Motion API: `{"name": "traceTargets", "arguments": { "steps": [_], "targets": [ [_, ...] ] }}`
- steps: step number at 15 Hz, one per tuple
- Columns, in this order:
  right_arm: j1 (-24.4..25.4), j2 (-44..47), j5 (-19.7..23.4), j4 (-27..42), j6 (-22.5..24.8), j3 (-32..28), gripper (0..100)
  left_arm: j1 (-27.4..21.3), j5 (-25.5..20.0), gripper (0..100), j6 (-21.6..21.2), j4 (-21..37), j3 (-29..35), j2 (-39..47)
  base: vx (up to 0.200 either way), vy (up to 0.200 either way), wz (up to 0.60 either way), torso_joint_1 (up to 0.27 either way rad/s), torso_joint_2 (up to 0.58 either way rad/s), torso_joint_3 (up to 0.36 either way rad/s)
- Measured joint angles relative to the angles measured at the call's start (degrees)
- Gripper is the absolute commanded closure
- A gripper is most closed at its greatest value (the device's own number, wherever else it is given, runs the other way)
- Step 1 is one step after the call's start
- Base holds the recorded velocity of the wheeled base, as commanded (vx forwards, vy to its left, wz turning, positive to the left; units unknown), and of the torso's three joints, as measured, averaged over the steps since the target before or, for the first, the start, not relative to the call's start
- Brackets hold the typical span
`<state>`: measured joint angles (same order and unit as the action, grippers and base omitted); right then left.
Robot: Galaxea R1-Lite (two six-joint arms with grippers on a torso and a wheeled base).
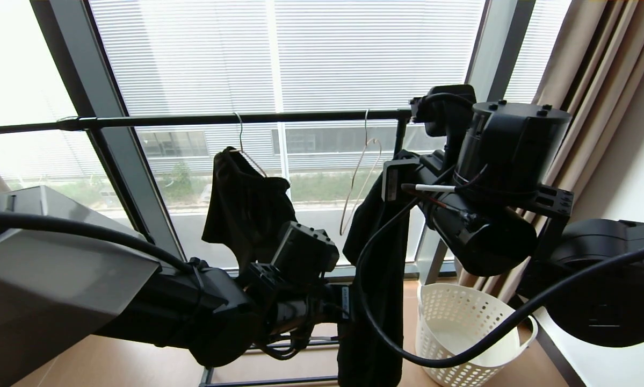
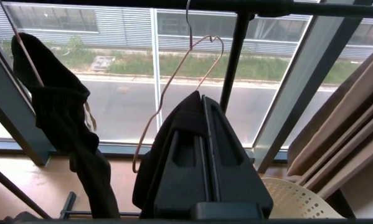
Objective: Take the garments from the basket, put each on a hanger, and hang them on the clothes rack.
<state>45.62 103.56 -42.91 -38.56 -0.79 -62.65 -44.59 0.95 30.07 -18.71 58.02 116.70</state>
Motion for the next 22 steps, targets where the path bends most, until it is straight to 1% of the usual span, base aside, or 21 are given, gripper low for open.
{"name": "traceTargets", "arguments": {
  "steps": [2,8,14,16,18,22],
  "targets": [
    [0.0,0.24,0.0,0.0,0.01,-0.05,100,-1.07,0.05,0,0.02,0.0,-0.3,-0.69,0.0,0.0,0.0,0.0,0.0,0.0],
    [0.41,0.46,0.02,-0.04,0.06,-0.06,100,-1.46,0.0,0,0.13,-0.06,1.71,-0.96,0.0,0.0,0.0,0.0,0.0,0.0],
    [1.95,1.18,-0.46,-0.09,0.01,-0.52,100,-2.27,0.13,0,0.68,0.0,3.15,-0.88,0.0,0.0,0.0,0.0,0.0,0.0],
    [1.99,1.21,-0.77,-0.09,0.01,-0.63,100,-2.18,1.78,0,0.94,-0.09,3.91,-0.33,0.0,0.0,0.0,0.0,0.0,0.0],
    [1.99,1.23,-1.1,-0.17,-0.1,-0.61,100,-1.9,4.51,0,1.23,-0.09,4.99,0.67,0.0,0.0,0.0,0.0,0.0,0.0],
    [1.99,1.97,-4.88,-1.56,-0.07,-1.63,100,-2.15,5.74,0,2.02,-0.06,5.71,1.77,0.0,0.0,0.0,0.0,0.0,0.0]
  ]
}}
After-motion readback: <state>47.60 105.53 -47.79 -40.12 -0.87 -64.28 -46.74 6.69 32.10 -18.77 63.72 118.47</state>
